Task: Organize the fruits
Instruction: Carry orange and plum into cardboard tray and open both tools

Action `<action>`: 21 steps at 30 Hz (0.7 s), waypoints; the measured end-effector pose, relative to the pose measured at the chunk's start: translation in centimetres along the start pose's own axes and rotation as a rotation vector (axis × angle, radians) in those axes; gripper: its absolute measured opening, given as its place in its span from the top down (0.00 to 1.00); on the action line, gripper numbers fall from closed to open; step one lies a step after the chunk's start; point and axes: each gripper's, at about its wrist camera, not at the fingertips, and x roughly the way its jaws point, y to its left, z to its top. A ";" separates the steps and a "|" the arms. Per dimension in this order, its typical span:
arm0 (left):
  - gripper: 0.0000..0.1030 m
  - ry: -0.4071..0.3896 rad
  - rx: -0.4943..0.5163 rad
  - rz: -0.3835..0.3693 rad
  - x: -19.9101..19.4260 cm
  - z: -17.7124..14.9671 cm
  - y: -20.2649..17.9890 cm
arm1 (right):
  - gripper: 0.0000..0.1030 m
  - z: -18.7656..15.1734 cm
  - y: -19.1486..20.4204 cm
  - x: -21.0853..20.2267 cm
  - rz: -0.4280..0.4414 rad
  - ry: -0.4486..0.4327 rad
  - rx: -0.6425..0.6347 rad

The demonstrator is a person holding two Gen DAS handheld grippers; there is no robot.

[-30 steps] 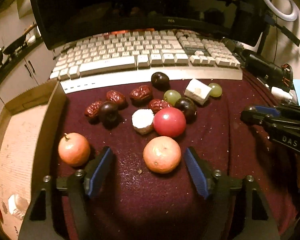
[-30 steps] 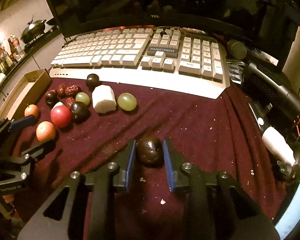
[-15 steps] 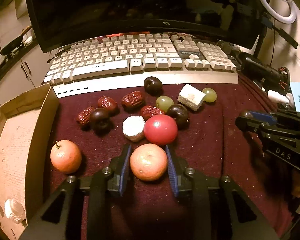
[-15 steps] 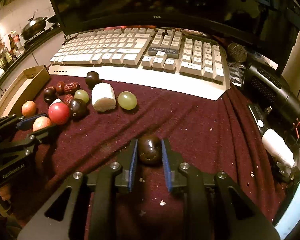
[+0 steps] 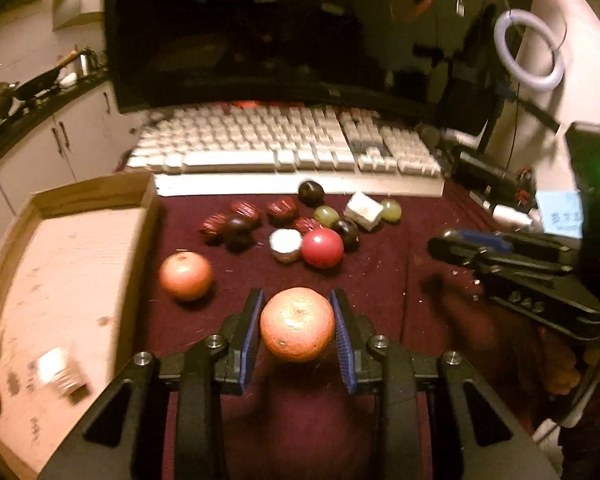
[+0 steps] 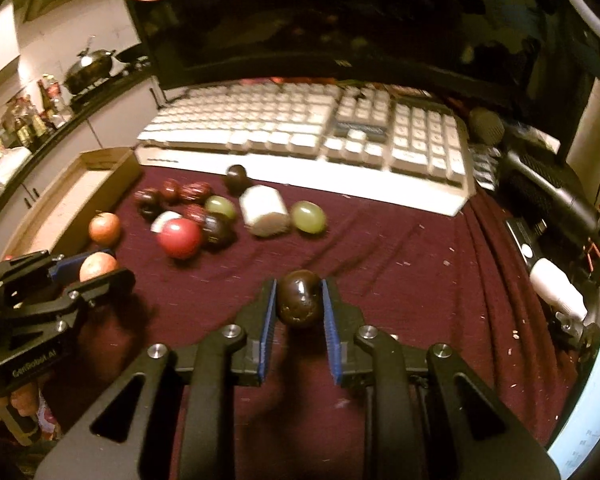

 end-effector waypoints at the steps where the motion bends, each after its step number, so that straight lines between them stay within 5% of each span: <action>1: 0.68 -0.016 -0.008 0.007 -0.8 -0.1 0.3 | 0.77 0.1 0.9 -0.4 0.010 -0.009 -0.011; 10: 0.68 -0.133 -0.123 0.135 -7.3 -1.9 6.2 | 0.77 1.2 8.7 -1.4 0.097 -0.029 -0.115; 21: 0.68 -0.073 -0.194 0.369 -7.3 -3.8 14.7 | 0.77 3.4 21.5 0.2 0.264 -0.020 -0.276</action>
